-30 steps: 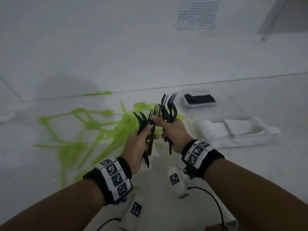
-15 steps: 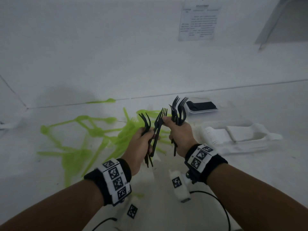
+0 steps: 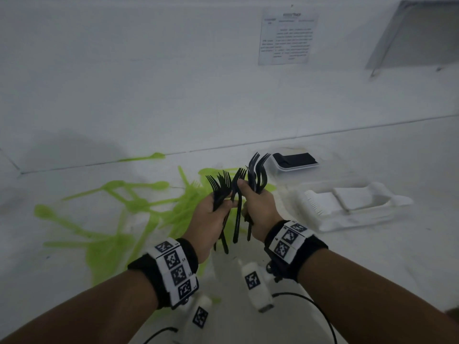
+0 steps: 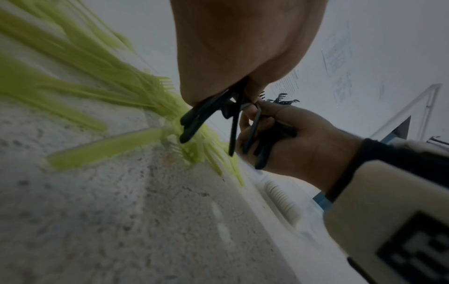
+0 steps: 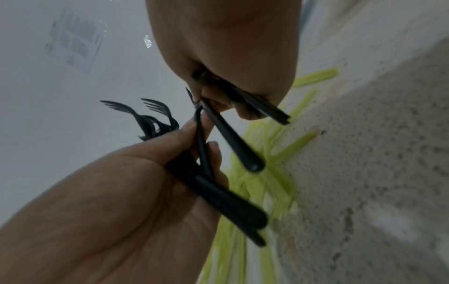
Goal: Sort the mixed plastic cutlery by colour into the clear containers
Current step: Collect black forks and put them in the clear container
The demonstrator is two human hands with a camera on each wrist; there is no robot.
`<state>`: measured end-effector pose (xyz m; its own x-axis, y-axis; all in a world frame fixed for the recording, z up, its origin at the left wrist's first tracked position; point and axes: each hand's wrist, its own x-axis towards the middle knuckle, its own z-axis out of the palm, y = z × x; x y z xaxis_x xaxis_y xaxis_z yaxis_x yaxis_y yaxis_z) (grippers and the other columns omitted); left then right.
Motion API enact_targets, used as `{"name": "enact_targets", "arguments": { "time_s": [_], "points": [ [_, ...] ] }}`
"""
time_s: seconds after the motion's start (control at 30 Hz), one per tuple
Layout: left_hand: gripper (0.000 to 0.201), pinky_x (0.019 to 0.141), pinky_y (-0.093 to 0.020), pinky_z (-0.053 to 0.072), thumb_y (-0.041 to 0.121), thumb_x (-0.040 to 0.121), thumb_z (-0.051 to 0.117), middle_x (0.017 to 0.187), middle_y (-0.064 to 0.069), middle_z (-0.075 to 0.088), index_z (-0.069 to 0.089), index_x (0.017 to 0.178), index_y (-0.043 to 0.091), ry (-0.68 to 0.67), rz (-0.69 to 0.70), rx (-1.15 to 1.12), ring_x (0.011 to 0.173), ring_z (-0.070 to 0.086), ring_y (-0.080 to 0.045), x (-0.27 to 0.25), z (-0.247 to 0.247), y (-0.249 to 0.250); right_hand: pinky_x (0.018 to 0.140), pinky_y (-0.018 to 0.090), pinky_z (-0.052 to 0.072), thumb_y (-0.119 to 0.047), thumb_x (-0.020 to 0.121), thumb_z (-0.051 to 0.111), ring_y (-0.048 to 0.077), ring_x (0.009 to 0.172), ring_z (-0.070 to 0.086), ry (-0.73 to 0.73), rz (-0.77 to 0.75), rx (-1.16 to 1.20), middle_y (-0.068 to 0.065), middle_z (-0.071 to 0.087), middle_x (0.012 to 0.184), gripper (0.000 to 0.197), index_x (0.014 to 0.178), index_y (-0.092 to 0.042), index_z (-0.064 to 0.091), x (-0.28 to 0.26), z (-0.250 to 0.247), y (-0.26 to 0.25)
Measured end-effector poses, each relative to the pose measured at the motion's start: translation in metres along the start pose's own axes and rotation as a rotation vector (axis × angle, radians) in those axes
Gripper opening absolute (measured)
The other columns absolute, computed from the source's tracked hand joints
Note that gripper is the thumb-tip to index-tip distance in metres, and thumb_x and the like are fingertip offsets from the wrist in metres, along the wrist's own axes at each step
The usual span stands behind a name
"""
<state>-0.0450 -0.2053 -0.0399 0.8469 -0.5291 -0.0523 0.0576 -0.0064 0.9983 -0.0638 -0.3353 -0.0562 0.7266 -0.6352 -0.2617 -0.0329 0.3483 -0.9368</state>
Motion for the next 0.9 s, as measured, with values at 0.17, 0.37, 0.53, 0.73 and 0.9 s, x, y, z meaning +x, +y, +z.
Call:
{"name": "enact_targets", "arguments": {
  "time_s": [0.17, 0.37, 0.53, 0.73, 0.9],
  "points": [
    [0.029, 0.074, -0.012, 0.051, 0.014, 0.107, 0.051, 0.115, 0.011, 0.074, 0.065, 0.128, 0.028, 0.005, 0.021, 0.046, 0.096, 0.069, 0.003, 0.005, 0.001, -0.004, 0.043, 0.024, 0.036, -0.033, 0.097, 0.068, 0.014, 0.045, 0.038, -0.046, 0.05, 0.092, 0.009, 0.071, 0.082, 0.026, 0.103, -0.008, 0.074, -0.004, 0.009, 0.005],
    [0.024, 0.066, -0.031, 0.048, 0.04, 0.107, 0.049, 0.088, 0.0, 0.059, 0.059, 0.124, 0.027, 0.067, 0.011, 0.158, 0.066, 0.056, -0.012, 0.006, -0.007, -0.004, 0.044, 0.024, 0.032, -0.035, 0.096, 0.07, 0.013, 0.044, 0.033, 0.122, -0.007, 0.006, 0.002, 0.049, 0.066, 0.02, 0.088, -0.017, 0.07, 0.01, -0.004, -0.008],
    [0.021, 0.071, -0.04, 0.034, 0.036, 0.106, 0.046, 0.088, -0.005, 0.04, 0.052, 0.117, 0.019, 0.046, -0.106, 0.164, 0.069, 0.037, -0.018, 0.016, -0.009, -0.002, 0.043, 0.024, 0.027, -0.034, 0.097, 0.069, 0.015, 0.044, 0.027, 0.049, -0.013, -0.012, 0.01, 0.043, 0.076, 0.019, 0.086, -0.018, 0.07, 0.006, -0.004, -0.013],
    [0.017, 0.065, -0.028, 0.042, 0.023, 0.106, 0.051, 0.085, -0.001, 0.059, 0.064, 0.113, 0.016, 0.11, -0.055, 0.123, 0.068, 0.048, -0.015, 0.022, -0.007, -0.003, 0.043, 0.023, 0.031, -0.031, 0.098, 0.069, 0.016, 0.049, 0.03, -0.045, -0.038, -0.012, -0.012, 0.045, 0.045, 0.018, 0.088, -0.017, 0.07, -0.009, -0.001, -0.017],
    [0.018, 0.063, -0.019, 0.051, 0.013, 0.105, 0.054, 0.094, -0.003, 0.071, 0.069, 0.114, 0.016, 0.041, -0.017, 0.07, 0.069, 0.06, -0.009, 0.018, 0.001, -0.001, 0.048, 0.02, 0.047, -0.024, 0.1, 0.066, 0.007, 0.05, 0.059, -0.089, -0.062, 0.024, -0.006, 0.07, 0.064, 0.016, 0.094, -0.011, 0.074, -0.013, 0.0, -0.018]
  ]
}}
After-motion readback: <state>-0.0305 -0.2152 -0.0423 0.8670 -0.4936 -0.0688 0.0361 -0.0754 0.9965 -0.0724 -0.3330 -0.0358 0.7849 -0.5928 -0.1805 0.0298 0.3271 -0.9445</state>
